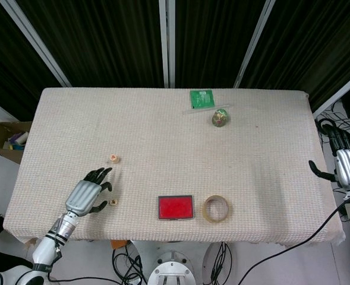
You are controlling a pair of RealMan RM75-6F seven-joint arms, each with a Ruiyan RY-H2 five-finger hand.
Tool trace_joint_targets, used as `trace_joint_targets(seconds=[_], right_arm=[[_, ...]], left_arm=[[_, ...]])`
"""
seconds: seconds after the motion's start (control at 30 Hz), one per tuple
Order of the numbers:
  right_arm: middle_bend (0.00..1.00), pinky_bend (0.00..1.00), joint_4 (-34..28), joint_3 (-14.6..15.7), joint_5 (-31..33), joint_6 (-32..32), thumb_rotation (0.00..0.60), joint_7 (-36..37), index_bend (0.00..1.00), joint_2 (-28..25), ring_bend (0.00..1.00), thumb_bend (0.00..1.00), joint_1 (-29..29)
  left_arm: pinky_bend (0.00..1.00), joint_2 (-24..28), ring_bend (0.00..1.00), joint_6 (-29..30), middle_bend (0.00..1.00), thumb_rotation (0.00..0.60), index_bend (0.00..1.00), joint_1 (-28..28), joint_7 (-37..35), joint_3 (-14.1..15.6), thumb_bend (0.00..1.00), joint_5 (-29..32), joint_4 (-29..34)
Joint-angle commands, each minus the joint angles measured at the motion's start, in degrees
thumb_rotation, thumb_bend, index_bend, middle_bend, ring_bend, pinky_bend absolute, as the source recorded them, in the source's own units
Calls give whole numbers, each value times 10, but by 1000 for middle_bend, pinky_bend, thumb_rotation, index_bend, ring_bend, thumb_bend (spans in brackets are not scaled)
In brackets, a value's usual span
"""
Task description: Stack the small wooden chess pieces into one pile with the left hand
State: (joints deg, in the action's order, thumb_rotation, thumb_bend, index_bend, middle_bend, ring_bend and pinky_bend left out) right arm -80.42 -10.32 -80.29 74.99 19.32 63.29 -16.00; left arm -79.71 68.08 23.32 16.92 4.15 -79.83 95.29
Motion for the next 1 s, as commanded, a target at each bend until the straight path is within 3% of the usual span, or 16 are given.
trace_joint_targets(seconds=[0.03, 1.0], right_arm=[[78, 0, -1, 1, 1, 2, 600, 1, 0, -1, 0, 261, 2], [77, 0, -6, 2, 1, 5, 600, -1, 0, -5, 0, 262, 6]], left_arm=[[125, -5, 24, -2, 36, 600, 410, -5, 4, 3, 314, 1, 4], [125, -57, 24, -20, 35, 600, 450, -18, 45, -9, 352, 19, -30]])
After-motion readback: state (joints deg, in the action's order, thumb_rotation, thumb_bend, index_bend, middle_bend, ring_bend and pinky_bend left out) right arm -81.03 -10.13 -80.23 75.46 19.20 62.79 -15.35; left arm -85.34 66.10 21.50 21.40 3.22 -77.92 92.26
